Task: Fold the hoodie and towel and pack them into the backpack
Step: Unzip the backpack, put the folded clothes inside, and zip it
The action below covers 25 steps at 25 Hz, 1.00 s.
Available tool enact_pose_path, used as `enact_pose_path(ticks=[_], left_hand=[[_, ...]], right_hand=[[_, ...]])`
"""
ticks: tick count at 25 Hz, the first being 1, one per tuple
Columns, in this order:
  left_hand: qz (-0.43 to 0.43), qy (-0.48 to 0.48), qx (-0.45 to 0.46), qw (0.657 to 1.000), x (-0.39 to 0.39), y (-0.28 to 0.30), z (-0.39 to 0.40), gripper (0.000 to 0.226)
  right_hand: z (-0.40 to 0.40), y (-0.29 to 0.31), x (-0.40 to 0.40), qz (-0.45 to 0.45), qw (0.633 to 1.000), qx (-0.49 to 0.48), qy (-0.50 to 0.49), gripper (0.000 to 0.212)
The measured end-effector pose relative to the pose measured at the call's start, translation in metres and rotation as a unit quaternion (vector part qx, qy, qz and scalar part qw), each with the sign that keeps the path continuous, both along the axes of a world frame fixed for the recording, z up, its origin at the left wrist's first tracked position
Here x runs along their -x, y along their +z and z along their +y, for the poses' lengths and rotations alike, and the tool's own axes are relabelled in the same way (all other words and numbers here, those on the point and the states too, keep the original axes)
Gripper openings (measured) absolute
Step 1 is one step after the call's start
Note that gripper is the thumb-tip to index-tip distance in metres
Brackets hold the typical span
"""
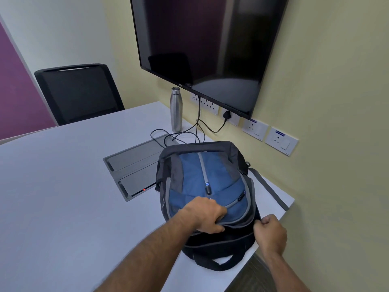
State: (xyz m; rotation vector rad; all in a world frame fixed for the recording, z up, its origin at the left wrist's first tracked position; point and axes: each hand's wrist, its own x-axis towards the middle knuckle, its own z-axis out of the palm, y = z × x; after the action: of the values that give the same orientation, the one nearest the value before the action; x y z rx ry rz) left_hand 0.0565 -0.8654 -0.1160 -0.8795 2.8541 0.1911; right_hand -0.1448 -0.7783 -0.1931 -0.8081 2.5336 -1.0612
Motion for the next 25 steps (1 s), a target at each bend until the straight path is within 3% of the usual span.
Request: enact_pose_path(ticks=[5,7,9,13,15,17,20,22,25], left_hand=[[-0.027,0.022,0.009,0.999,0.011,-0.027,0.012,0.039],[-0.012,0.02,-0.012,1.0,0.005,-0.032,0.011,0.043],[0.045,0.018,-0.046,0.998,-0.006,-0.032,0.008,0.045],[0.266,0.132,-0.042,0.954,-0.046,-0.032,-0.009,0.042],[0.34,0.233,-0.008,0.911,-0.073,-0.038,-0.024,0.038],[0.364,0.339,0.008,0.867,-0.101,-0.047,-0.038,0.032],[0.354,0.461,-0.041,0.812,-0.138,-0.072,-0.055,0.013],[0.301,0.491,-0.1,0.811,-0.155,-0.091,-0.061,0.009],[0.211,0.464,-0.176,0.842,-0.162,-0.114,-0.066,0.033]], right_hand=[[-0.001,0.003,0.001,-0.02,1.0,0.019,0.009,0.014],[-0.002,0.009,0.003,-0.007,0.998,0.069,-0.003,0.014],[-0.014,0.022,-0.003,0.029,0.988,0.151,0.018,0.018],[-0.076,0.05,-0.05,0.155,0.938,0.214,0.223,0.014],[-0.113,0.058,-0.08,0.225,0.906,0.157,0.321,0.016],[-0.149,0.06,-0.104,0.282,0.87,0.016,0.403,0.05],[-0.186,0.06,-0.119,0.271,0.819,-0.203,0.462,0.105],[-0.193,0.054,-0.113,0.244,0.801,-0.283,0.468,0.119],[-0.184,0.046,-0.101,0.196,0.784,-0.329,0.488,0.129]])
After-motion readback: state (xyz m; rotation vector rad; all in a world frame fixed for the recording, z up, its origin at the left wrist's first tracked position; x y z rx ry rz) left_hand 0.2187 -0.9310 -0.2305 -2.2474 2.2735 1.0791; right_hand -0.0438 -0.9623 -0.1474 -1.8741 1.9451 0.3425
